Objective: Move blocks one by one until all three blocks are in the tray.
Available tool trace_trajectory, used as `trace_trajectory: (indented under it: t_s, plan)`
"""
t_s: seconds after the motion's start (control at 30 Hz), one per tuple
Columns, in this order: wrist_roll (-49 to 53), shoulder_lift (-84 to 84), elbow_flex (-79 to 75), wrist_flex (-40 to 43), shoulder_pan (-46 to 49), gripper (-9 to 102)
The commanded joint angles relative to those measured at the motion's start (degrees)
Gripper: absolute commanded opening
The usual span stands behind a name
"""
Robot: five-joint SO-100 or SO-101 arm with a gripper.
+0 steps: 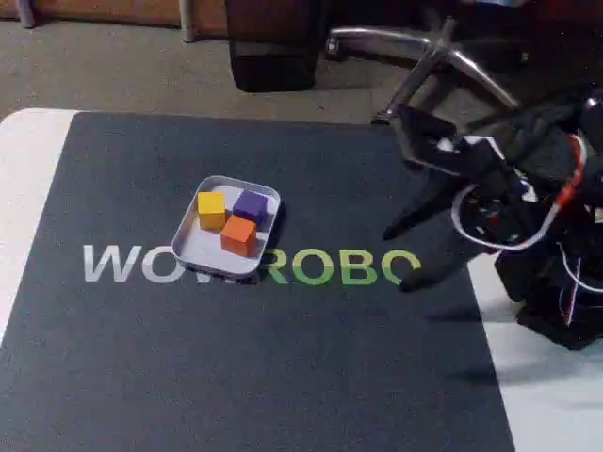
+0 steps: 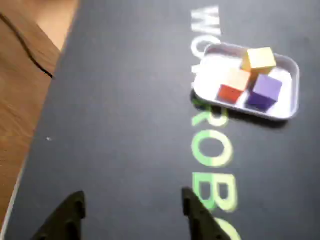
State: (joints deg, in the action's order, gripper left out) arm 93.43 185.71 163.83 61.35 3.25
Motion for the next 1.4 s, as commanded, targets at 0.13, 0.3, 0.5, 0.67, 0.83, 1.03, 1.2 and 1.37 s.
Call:
trace_trajectory:
  t_s: [0.13, 0.3, 0.5, 0.67, 0.83, 1.03, 1.2, 1.37]
  plan:
    - [2.20, 3.87, 8.44, 2.64, -1.49, 22]
    - [6.68, 3.78, 14.94, 8.96, -5.80, 22]
    - [9.05, 3.78, 17.75, 12.48, -8.17, 22]
    - [8.53, 3.87, 17.75, 12.48, -11.34, 21]
    - [8.44, 3.87, 17.75, 12.57, -13.01, 21]
    - [8.70, 3.87, 17.75, 12.74, -13.10, 21]
    - [8.61, 3.87, 17.75, 12.74, -12.48, 21]
    - [8.61, 3.87, 17.75, 12.74, -12.48, 21]
